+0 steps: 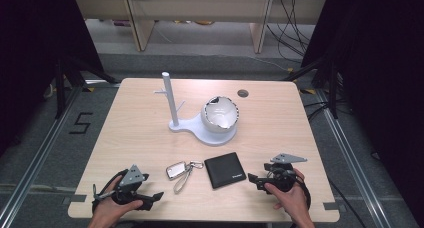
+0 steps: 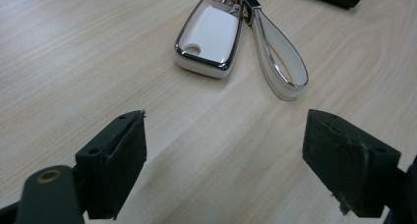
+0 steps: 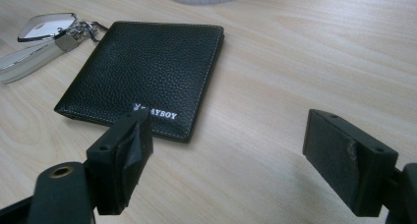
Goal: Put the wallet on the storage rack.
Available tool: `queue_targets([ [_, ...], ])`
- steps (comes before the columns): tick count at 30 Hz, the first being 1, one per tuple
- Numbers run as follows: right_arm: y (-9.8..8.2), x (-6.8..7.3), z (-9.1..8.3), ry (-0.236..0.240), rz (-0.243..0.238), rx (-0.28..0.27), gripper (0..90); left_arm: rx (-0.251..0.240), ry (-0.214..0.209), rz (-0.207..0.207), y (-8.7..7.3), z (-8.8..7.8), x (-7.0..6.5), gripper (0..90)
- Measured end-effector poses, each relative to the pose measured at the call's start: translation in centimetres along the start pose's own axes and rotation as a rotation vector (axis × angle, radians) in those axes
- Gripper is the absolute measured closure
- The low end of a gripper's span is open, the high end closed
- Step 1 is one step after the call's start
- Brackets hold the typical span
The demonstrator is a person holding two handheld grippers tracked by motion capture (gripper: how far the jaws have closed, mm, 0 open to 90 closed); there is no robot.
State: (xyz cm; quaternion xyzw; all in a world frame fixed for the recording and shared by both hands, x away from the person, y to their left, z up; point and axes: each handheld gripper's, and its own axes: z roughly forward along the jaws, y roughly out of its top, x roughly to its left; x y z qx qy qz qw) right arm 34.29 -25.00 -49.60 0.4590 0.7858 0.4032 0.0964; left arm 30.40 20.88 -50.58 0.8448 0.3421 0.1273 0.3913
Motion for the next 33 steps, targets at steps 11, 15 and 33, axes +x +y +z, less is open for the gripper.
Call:
queue_targets([
  [11,0.2,-0.2,-0.1,0.013,0.027,-0.013,20.1,-0.017,-0.033,0.033,0.7,0.9,-1.2,20.9],
  [15,0.3,-0.2,0.0,0.02,0.044,-0.016,20.2,-0.026,-0.046,0.03,1.6,1.2,-1.8,31.7],
  [33,1.7,-0.7,1.6,0.058,0.087,-0.028,23.6,-0.034,-0.115,0.168,6.6,6.2,-5.3,79.1],
])
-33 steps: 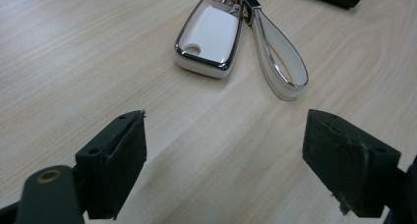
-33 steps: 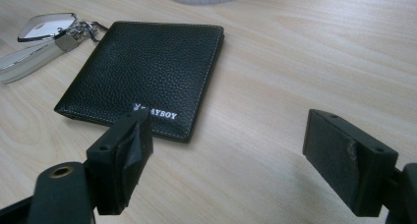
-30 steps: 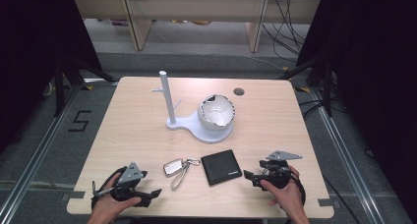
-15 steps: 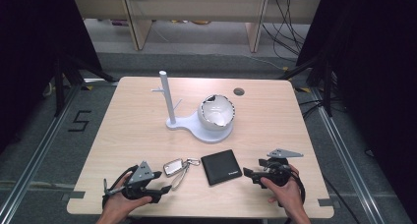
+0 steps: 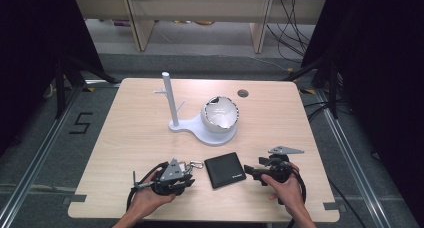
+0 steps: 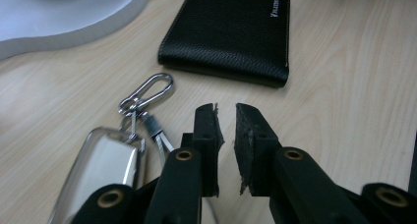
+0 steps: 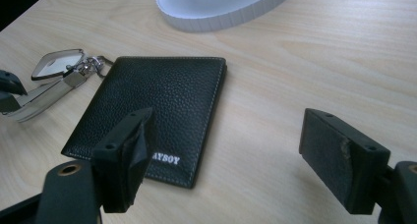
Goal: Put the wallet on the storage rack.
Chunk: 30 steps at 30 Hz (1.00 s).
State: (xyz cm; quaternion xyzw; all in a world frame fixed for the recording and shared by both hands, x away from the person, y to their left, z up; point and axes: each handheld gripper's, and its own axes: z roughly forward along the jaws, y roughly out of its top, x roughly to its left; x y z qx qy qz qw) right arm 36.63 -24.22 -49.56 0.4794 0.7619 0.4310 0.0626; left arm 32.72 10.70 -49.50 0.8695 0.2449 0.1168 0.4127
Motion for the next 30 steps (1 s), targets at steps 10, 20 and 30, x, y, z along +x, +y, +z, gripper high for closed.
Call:
queue_targets([
  [10,1.0,0.6,2.0,0.063,-0.008,0.02,31.5,0.034,-0.022,0.038,2.3,3.4,-0.6,86.9],
  [20,1.3,0.8,3.5,0.077,0.017,0.05,33.9,0.087,-0.009,0.029,2.6,4.8,-0.4,87.7],
  [30,1.3,0.9,4.2,0.081,0.032,0.071,34.7,0.101,-0.024,0.023,2.6,5.2,-0.4,88.0],
])
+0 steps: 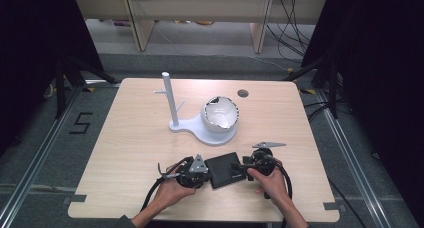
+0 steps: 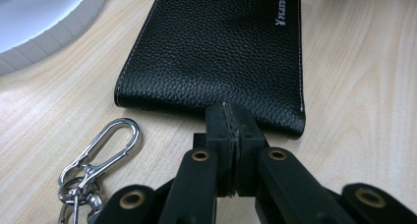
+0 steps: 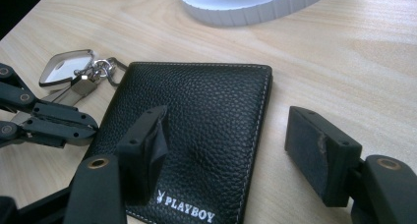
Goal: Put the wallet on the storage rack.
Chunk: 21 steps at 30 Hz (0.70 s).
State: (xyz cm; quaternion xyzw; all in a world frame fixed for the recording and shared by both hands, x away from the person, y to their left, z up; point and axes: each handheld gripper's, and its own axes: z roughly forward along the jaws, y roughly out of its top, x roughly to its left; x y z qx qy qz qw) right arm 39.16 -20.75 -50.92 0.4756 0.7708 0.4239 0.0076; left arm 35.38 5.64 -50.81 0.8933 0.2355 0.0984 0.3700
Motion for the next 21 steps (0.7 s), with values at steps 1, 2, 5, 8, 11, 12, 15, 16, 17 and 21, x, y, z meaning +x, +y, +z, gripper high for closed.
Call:
queue_targets([
  [1,0.01,-0.04,0.04,0.003,0.004,-0.002,34.9,0.012,-0.002,0.013,0.03,-0.1,-0.01,88.1],
  [2,0.02,-0.07,0.1,0.002,0.012,-0.002,34.9,0.006,-0.001,0.007,0.01,-0.05,-0.1,88.6],
  [5,0.05,-0.27,0.31,0.019,0.024,0.0,36.2,0.007,-0.025,0.004,-0.01,0.09,-0.26,88.0],
  [8,0.07,-0.26,0.47,0.042,0.038,-0.003,37.6,0.011,-0.034,0.007,0.02,0.14,-0.31,87.8],
  [11,0.09,-0.24,0.72,0.042,0.068,0.003,37.1,0.018,-0.033,0.018,-0.02,0.16,-0.33,87.6],
  [12,0.05,-0.3,0.68,0.057,0.071,-0.005,36.7,0.02,-0.033,0.02,-0.03,0.17,-0.34,87.6],
  [15,0.0,-0.57,0.55,0.092,0.155,-0.015,37.6,0.012,-0.036,0.015,-0.09,0.21,-0.32,87.4],
  [16,-0.04,-0.71,0.61,0.085,0.165,-0.019,38.7,0.011,-0.036,0.013,-0.09,0.22,-0.34,87.4],
  [17,-0.07,-0.91,0.57,0.099,0.165,-0.02,39.0,0.013,-0.032,0.011,-0.08,0.2,-0.39,87.4],
  [21,-0.06,-0.84,0.42,0.115,0.199,-0.009,41.4,0.016,-0.027,0.017,-0.05,0.19,-0.43,87.4],
])
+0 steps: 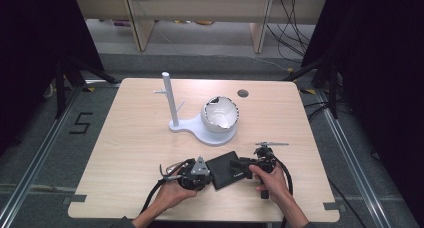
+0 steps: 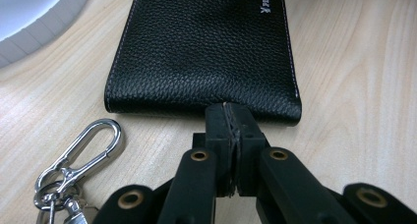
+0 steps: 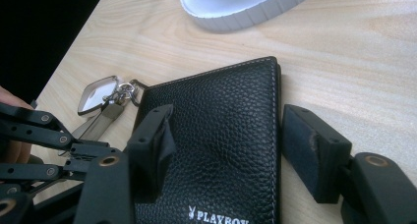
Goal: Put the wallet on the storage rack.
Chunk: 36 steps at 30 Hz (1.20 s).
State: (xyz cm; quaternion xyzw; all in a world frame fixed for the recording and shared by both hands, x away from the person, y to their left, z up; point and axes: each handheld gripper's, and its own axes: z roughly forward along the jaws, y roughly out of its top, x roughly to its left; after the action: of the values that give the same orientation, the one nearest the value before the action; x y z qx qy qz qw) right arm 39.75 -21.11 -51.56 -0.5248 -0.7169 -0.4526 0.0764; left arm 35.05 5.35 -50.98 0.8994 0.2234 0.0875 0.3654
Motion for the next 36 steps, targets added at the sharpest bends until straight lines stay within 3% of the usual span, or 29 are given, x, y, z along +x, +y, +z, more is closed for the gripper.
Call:
queue_targets([
  [4,0.0,-0.2,0.0,-0.005,0.007,-0.005,48.1,-0.002,0.011,-0.001,0.0,0.0,-0.1,87.3],
  [5,0.0,-0.1,-0.1,0.015,0.009,-0.009,49.7,0.011,0.002,0.018,0.0,-0.1,0.0,87.1],
  [7,0.1,0.0,-0.2,0.02,0.023,-0.01,57.0,0.003,0.008,0.002,0.0,-0.1,0.0,86.7],
  [9,0.0,0.0,0.0,0.06,0.02,-0.012,61.2,0.009,0.006,0.011,0.0,-0.1,-0.1,86.2],
  [13,0.2,1.0,-0.4,0.06,-0.025,-0.029,67.5,0.006,0.007,0.007,-0.1,-0.2,-0.2,85.1],
  [19,0.2,1.3,-0.6,0.109,-0.039,-0.065,74.0,0.012,-0.003,0.002,-0.1,-0.3,0.1,81.9],
  [22,0.2,1.9,-0.9,0.136,-0.036,-0.087,77.5,0.009,-0.001,-0.015,-0.1,-0.4,0.0,75.8],
  [23,0.2,2.2,-1.0,0.142,-0.013,-0.086,78.4,0.008,-0.007,-0.005,0.0,-0.5,-0.1,74.0],
  [24,0.2,2.2,-1.0,0.148,-0.051,-0.103,79.0,0.012,0.0,-0.003,0.0,-0.7,-0.1,71.2],
  [25,0.2,2.6,-1.3,0.157,-0.027,-0.093,79.6,0.009,-0.006,-0.004,0.1,-1.0,-0.1,67.5],
  [26,0.2,2.6,-1.3,0.162,-0.058,-0.108,79.8,-0.011,0.0,-0.02,0.2,-1.1,-0.3,63.4],
  [27,0.2,3.0,-1.5,0.165,-0.045,-0.108,80.0,-0.009,-0.005,-0.018,0.2,-1.4,-0.4,60.9],
  [28,0.3,2.9,-1.5,0.165,-0.09,-0.122,80.1,-0.011,-0.008,-0.01,0.2,-1.6,-0.4,58.8],
  [30,0.3,3.2,-1.8,0.167,-0.081,-0.122,80.2,-0.008,-0.007,-0.01,0.2,-2.1,-0.7,54.1],
  [32,0.5,3.2,-2.0,0.182,-0.112,-0.145,80.2,-0.009,-0.01,-0.032,0.1,-2.6,-0.8,47.5],
  [33,0.5,3.6,-2.2,0.18,-0.075,-0.132,80.3,-0.007,-0.011,-0.034,0.1,-2.8,-0.8,44.8],
  [34,0.6,3.4,-2.2,0.175,-0.116,-0.153,80.3,0.005,-0.008,-0.03,0.1,-3.1,-0.8,42.2],
  [36,0.8,3.6,-2.5,0.181,-0.118,-0.157,80.3,-0.009,-0.014,-0.035,-0.1,-3.5,-0.8,37.8],
])
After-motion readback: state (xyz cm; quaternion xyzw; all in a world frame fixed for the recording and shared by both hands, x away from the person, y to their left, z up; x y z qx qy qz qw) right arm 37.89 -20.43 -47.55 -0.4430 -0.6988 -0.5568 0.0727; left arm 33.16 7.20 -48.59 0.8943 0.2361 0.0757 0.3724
